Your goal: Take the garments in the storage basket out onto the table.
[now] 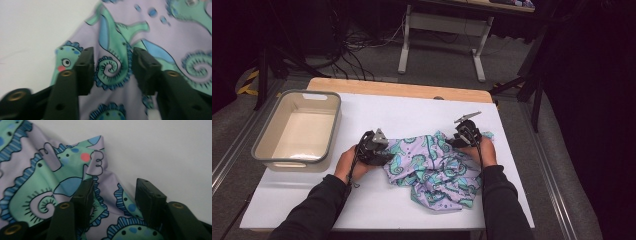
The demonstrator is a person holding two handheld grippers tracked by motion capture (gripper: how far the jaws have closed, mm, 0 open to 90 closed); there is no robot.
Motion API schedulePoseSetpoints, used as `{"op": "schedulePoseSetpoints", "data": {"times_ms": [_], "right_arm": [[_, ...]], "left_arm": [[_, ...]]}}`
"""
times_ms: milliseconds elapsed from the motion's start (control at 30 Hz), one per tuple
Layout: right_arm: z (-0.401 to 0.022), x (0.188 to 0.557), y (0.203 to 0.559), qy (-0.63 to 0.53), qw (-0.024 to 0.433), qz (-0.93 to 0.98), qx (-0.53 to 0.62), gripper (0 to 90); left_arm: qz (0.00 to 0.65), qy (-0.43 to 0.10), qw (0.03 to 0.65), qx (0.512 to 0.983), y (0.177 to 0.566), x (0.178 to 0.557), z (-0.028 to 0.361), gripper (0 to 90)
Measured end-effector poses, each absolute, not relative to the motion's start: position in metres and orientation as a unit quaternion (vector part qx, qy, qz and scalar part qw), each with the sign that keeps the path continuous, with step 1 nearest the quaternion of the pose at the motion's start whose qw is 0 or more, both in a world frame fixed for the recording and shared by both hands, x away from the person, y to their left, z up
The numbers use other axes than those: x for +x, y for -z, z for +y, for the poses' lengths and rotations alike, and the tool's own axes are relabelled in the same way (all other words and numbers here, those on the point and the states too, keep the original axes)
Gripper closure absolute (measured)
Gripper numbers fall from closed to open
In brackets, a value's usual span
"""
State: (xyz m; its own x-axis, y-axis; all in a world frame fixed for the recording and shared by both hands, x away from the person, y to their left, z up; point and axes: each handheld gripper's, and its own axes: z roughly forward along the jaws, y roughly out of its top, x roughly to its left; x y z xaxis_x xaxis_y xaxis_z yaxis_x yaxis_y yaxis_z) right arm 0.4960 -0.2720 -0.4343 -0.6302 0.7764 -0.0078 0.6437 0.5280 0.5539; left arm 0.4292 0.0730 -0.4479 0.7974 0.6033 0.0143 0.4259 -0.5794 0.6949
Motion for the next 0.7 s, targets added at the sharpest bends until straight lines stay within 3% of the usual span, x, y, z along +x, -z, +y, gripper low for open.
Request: {"op": "schedulePoseSetpoints", "data": {"times_ms": [67, 167, 333, 467, 533, 667, 700], "right_arm": [[-0.273, 0.49, 0.434, -0.262, 0.126, 0.869, 0.401, 55.1], [-0.273, 0.481, 0.435, -0.27, 0.125, 0.873, 0.387, 58.8], [-0.271, 0.471, 0.435, -0.271, 0.127, 0.877, 0.375, 71.0], [-0.267, 0.464, 0.437, -0.276, 0.14, 0.879, 0.362, 81.5], [-0.265, 0.461, 0.436, -0.269, 0.153, 0.883, 0.354, 84.1], [-0.26, 0.459, 0.436, -0.249, 0.186, 0.884, 0.349, 86.9], [-0.26, 0.459, 0.436, -0.246, 0.197, 0.883, 0.347, 87.1]], "left_arm": [[0.317, -0.159, 0.373, 0.857, 0.441, 0.435, 0.078, 47.1], [0.331, -0.164, 0.371, 0.852, 0.44, 0.444, 0.078, 44.3], [0.336, -0.159, 0.341, 0.863, 0.445, 0.455, 0.073, 40.9], [0.324, -0.123, 0.321, 0.881, 0.452, 0.456, 0.063, 38.3], [0.315, -0.119, 0.32, 0.885, 0.451, 0.455, 0.062, 42.9], [0.287, -0.1, 0.316, 0.898, 0.448, 0.454, 0.059, 65.4], [0.285, -0.12, 0.306, 0.9, 0.447, 0.453, 0.057, 71.0]]}}
